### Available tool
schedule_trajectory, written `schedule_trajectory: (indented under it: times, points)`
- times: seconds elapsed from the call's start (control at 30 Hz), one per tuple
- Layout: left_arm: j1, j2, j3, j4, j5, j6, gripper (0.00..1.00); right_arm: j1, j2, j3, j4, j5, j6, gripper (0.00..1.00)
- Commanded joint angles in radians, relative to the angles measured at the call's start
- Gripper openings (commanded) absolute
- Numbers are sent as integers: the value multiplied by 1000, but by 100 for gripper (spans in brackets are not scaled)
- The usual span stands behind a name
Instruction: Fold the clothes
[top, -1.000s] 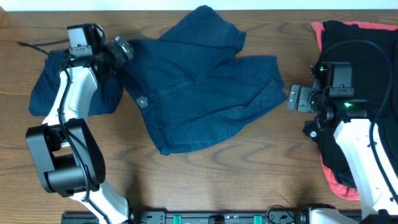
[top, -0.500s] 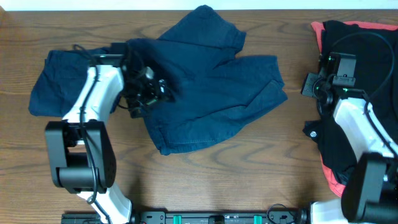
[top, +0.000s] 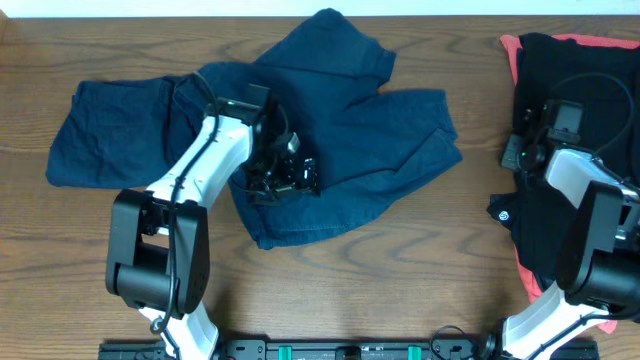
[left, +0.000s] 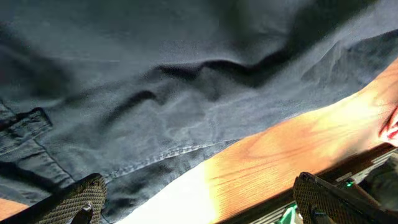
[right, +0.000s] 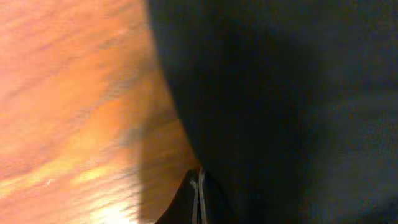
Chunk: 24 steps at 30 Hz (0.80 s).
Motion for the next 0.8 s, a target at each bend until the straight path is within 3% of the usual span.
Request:
schedule_trajectory:
  times: [0.0, 0.17, 0.27, 0.47, 0.6, 0.77]
  points:
    - [-11, -2, -6, -9, -37, 12, 98, -54, 35, 5, -18, 90, -20, 1]
    - [-12, -2, -6, -11, -37, 9, 98, -138, 34, 5, -26, 195, -18, 1]
    - [-12, -2, -6, -11, -37, 9, 98, -200, 26, 21, -62, 256, 58, 1]
    - [-12, -2, -6, -11, -38, 2, 98, -333, 19, 173, -272, 323, 216, 1]
    - [-12, -2, -6, -11, -38, 2, 98, -353, 19, 296, -376, 138, 175, 9]
    - [-12, -2, -6, -14, -38, 2, 98, -287, 19, 391, -451, -305, -92, 29]
